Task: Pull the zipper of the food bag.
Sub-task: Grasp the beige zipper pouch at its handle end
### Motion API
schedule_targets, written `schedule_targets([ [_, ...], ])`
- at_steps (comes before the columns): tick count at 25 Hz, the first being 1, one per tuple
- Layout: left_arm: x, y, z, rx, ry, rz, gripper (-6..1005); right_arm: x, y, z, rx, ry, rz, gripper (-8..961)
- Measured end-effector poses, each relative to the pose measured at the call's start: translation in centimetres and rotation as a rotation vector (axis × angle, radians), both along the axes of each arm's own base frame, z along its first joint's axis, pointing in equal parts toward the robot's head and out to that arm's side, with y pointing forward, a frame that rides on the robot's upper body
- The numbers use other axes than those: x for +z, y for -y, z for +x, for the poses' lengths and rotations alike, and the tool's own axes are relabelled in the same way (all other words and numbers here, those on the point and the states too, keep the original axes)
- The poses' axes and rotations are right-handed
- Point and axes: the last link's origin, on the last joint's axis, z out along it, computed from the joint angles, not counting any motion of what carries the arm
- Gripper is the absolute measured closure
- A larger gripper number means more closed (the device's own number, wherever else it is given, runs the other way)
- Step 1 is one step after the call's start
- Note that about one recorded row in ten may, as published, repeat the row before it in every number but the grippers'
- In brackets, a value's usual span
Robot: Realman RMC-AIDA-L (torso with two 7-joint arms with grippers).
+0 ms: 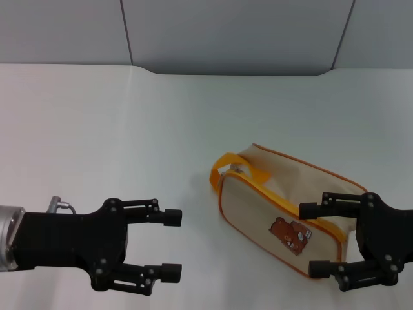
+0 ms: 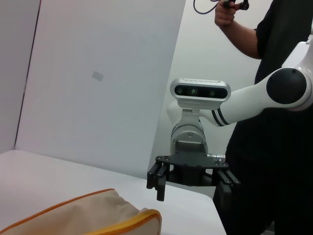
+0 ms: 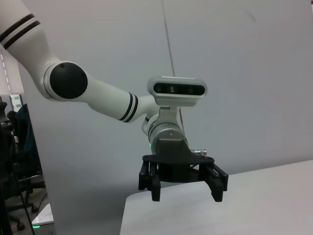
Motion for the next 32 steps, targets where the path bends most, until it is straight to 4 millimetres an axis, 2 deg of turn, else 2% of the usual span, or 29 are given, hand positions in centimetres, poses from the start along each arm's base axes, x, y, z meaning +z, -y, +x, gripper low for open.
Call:
schedule_targets([
  [17,-0.1,0.2,-0.5,0.011,0.001,0.042,240,-0.1,0.2,0.1,0.007,0.000,0.003,134],
  [19,-0.5,-0.5,-0.8,0.031,-0.016,0.103,246,0.0,0.3,0.2,0.003,-0.001,0.006,134],
  [20,-1.3,-1.9,-1.3,0.089,-0.058,0.192,249,0.0,0.3,0.3,0.000,-0.001,0.008,134],
  [22,-2.2,-3.3,-1.6,0.134,-0.114,0.259,255,0.0,0.4,0.4,-0.004,-0.002,0.008,135],
  [23,-2.2,-3.3,-1.6,0.134,-0.114,0.259,259,0.0,0.4,0.4,-0.004,-0.002,0.008,135],
  [25,-3.8,-5.0,-1.6,0.146,-0.201,0.326,265,0.0,0.6,0.6,-0.013,-0.001,0.009,135],
  [27,-4.4,-5.3,-1.5,0.141,-0.220,0.334,271,0.0,0.7,0.7,-0.015,-0.001,0.009,135],
  [30,-6.3,-6.4,-0.5,0.110,-0.260,0.325,281,0.0,1.0,1.0,-0.030,0.002,0.012,135],
  [32,-6.7,-6.6,-0.2,0.103,-0.263,0.323,287,0.0,1.0,1.1,-0.033,0.002,0.014,135],
])
